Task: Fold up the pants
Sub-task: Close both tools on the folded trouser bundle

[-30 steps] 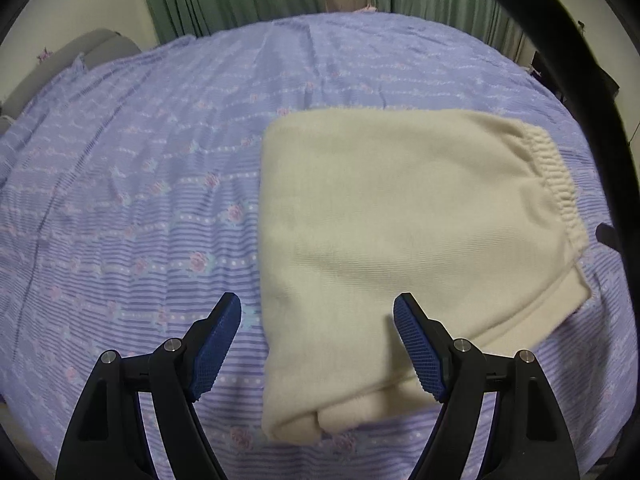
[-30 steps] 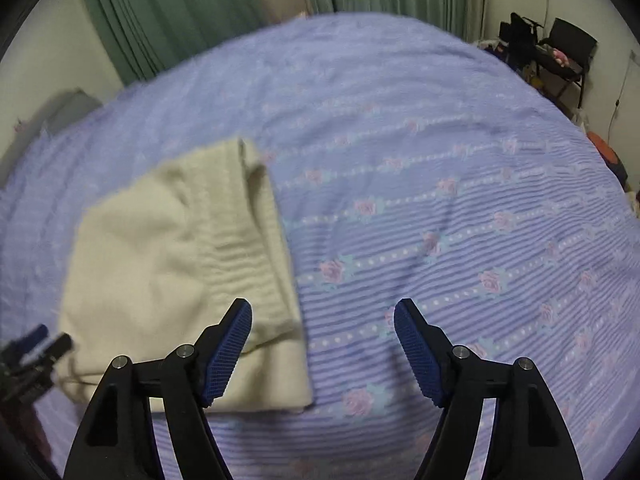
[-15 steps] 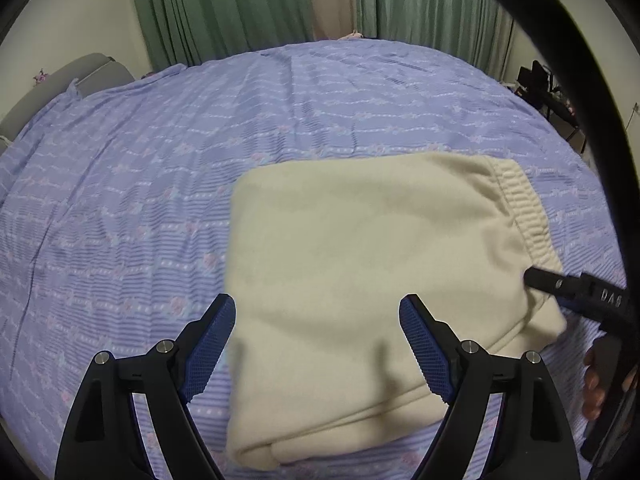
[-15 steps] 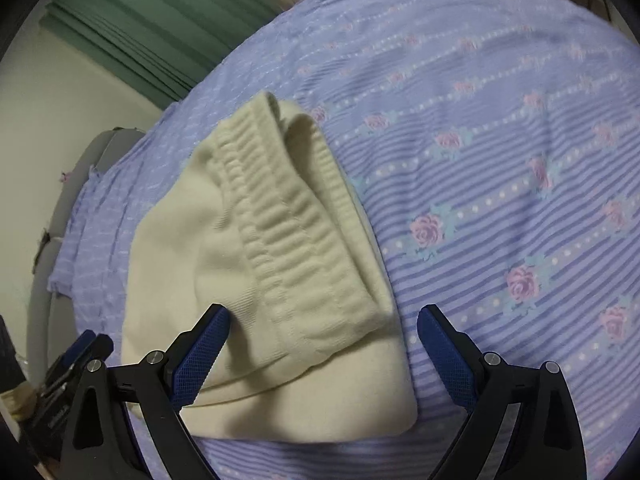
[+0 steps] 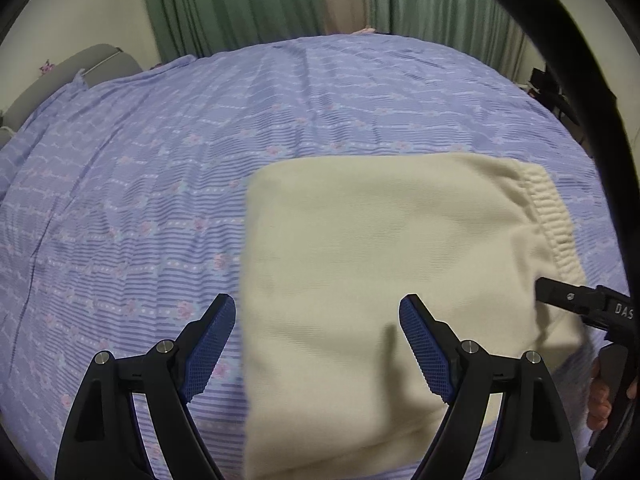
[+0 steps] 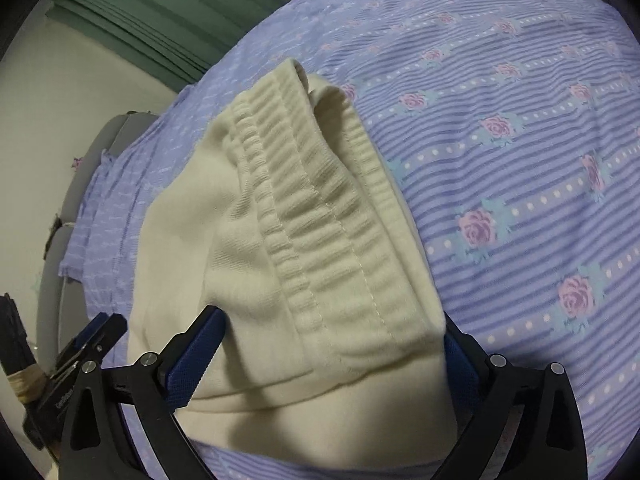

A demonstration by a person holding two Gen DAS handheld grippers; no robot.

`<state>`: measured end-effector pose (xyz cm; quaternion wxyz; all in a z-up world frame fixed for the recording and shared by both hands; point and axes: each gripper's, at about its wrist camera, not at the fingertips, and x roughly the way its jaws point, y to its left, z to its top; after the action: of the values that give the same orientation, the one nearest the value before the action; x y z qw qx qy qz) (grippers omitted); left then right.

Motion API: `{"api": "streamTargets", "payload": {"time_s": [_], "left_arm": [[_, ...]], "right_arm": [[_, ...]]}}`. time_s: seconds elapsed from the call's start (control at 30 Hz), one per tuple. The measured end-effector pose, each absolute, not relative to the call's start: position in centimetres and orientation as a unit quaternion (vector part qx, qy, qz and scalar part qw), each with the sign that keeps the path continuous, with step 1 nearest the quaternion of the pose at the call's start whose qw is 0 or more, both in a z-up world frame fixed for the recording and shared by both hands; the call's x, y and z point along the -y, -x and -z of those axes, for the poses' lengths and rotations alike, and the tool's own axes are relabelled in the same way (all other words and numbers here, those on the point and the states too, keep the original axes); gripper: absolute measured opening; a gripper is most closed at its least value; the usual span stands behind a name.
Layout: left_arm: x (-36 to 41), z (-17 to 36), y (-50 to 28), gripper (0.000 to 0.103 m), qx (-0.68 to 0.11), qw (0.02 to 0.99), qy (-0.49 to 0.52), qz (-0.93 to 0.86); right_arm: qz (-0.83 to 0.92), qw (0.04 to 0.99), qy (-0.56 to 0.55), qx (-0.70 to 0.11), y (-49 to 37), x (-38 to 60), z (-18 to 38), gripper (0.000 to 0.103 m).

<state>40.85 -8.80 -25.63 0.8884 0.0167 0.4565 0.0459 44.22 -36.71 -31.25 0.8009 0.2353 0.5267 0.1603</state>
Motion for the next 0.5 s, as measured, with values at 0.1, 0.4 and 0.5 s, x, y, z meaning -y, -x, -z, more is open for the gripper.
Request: {"api": "streamTargets", "payload": {"time_s": [0.1,0.4,0.5], "left_arm": [[7.3,25.8,-40.9,0.084,-0.456,0.888,-0.015,-0.058],[2.2,26.9,-41.9,0.084,-0.485,0.87,0.092,0.0],[2.0,28.0,-42.4,0.085,-0.499,0.857,0.116,0.058]], "right_arm": [[-0.15,0.806,-0.221,-0.528,-44.7,36.6,31.2,0.099],[-0.117,0.829,-0.171,-0.52,-43.7,35.9,29.6,0.048],[-0.113,0.84,-0.158,-0.507,-42.6,35.9,27.7,0.043]]}}
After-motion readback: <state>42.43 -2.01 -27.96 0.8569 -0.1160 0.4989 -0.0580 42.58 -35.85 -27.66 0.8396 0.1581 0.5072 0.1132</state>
